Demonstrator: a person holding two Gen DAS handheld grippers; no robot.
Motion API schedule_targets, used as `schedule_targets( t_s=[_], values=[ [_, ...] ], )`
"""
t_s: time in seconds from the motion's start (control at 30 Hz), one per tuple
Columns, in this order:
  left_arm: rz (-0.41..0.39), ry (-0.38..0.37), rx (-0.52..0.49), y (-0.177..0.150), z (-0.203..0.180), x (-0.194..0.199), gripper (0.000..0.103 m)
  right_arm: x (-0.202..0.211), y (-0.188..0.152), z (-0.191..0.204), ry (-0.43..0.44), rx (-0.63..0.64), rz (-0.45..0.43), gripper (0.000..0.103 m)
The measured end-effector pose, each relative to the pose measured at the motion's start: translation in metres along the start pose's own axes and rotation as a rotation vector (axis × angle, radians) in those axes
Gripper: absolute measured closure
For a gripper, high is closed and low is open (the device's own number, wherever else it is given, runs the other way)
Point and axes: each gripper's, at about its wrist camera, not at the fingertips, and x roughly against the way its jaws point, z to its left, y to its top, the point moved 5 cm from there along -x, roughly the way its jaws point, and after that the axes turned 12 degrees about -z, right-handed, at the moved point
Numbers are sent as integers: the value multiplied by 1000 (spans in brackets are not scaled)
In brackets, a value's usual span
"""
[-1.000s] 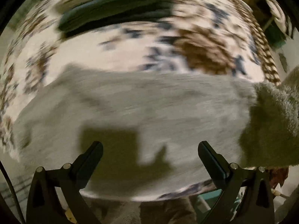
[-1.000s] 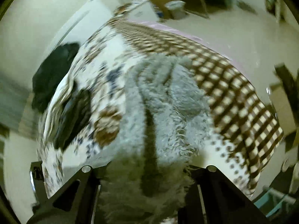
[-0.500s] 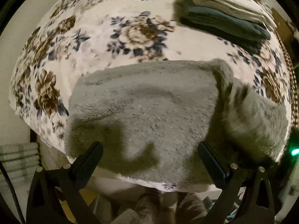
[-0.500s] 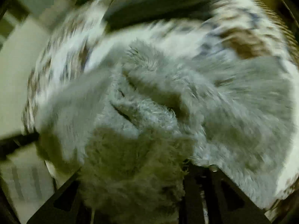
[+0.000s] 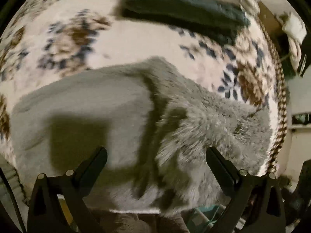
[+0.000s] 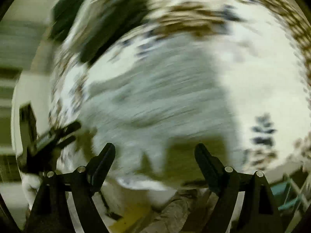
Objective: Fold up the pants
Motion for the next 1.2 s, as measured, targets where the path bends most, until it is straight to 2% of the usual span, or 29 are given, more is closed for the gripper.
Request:
schedule_targets(
  t_s=[0.03, 0.07, 0.13, 0.2, 0.3, 0.33, 0.4, 0.5, 0.53, 0.57, 0.63, 0.7, 0.73, 0.77, 0.83, 0.9, 0.97, 1.0, 1.07, 1.1, 1.2],
  values=[
    [8, 8, -17, -1, -5, -10, 7, -2, 7, -16, -21, -23, 1, 17],
    [11, 13, -38, -1, -9, -18, 37, -6, 12, -26, -24, -39, 10, 17],
    [49, -6, -59, -6, -12, -35, 80, -24, 20, -41, -25, -47, 55, 17],
    [42, 33, -12, -4, 8, -40, 81, -41, 25, -42, -34, -16, 95, 17],
    [42, 105, 100, 1, 52, -37, 80, -58, 28, -50, -111, -5, 109, 18],
    [44, 107, 137, 1, 61, -32, 81, -60, 28, -54, -121, -25, 107, 18],
    [46, 42, 209, -4, 67, -14, 78, -53, 25, -61, -111, -90, 95, 18],
    [29, -63, 231, -19, 53, 17, 57, -35, 12, -66, -64, -184, 76, 18],
    [32, -89, 226, -26, 46, 24, 43, -28, 5, -68, -55, -220, 74, 18],
    [40, -103, 225, -33, 40, 27, 34, -20, -6, -72, -47, -266, 78, 18],
    [95, -128, 202, -52, 23, 17, 34, -13, -30, -78, -20, -360, 110, 18],
    [137, -112, 186, -66, 11, -3, 37, -20, -51, -81, 48, -462, 150, 18],
    [133, -120, 186, -69, 6, -12, 61, -28, -58, -83, 79, -513, 159, 23],
    [138, -108, 169, -72, 3, -20, 96, -39, -61, -82, 106, -542, 151, 46],
    [134, -86, 144, -75, 3, -23, 96, -55, -60, -77, 96, -534, 128, 84],
    [113, -35, 102, -77, 15, -18, 96, -54, -55, -73, 55, -477, 95, 88],
    [148, 4, 86, -86, 29, -23, 96, -48, -50, -63, -10, -356, 78, 89],
    [171, 30, 77, -93, 38, -27, 95, -48, -53, -63, -51, -324, 101, 89],
    [191, 34, 78, -94, 46, -26, 92, -55, -63, -63, -134, -254, 181, 89],
    [197, 27, 92, -90, 47, -21, 91, -58, -65, -59, -146, -223, 213, 87],
    [163, 21, 90, -70, 43, 7, 83, -53, -57, -39, -140, -167, 271, 72]
  ],
)
